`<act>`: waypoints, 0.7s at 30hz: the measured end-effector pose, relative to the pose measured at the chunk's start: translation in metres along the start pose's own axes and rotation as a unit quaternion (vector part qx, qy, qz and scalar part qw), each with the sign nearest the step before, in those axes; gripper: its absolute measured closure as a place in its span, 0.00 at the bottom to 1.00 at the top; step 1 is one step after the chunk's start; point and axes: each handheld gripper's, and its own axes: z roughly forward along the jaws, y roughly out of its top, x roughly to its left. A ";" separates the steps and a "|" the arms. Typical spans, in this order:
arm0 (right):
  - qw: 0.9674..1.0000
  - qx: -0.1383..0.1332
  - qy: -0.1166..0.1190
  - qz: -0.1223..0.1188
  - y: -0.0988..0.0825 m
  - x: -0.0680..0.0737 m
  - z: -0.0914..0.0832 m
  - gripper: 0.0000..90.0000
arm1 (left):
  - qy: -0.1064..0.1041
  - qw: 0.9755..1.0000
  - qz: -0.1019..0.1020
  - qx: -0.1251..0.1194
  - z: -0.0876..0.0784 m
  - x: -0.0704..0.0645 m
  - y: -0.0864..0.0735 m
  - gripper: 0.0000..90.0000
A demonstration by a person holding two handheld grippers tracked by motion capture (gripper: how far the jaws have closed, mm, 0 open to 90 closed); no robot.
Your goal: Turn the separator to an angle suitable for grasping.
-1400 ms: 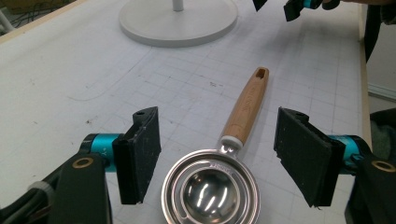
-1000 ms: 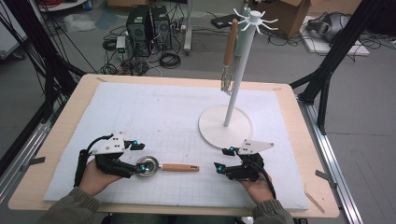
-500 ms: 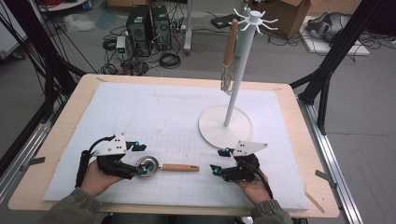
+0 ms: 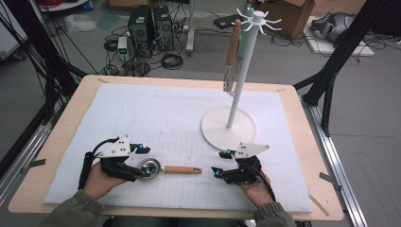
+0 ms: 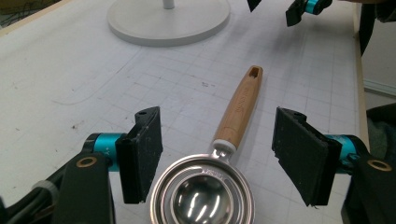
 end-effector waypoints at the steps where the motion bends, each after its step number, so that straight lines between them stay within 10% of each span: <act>1: 1.000 0.001 0.002 0.002 0.000 0.000 0.000 0.40 | 0.000 1.000 0.002 0.001 0.000 0.000 0.000 0.37; 21: 1.000 -0.011 0.007 0.000 0.015 -0.007 0.008 0.40 | -0.041 0.998 0.029 0.039 0.033 -0.001 0.008 0.42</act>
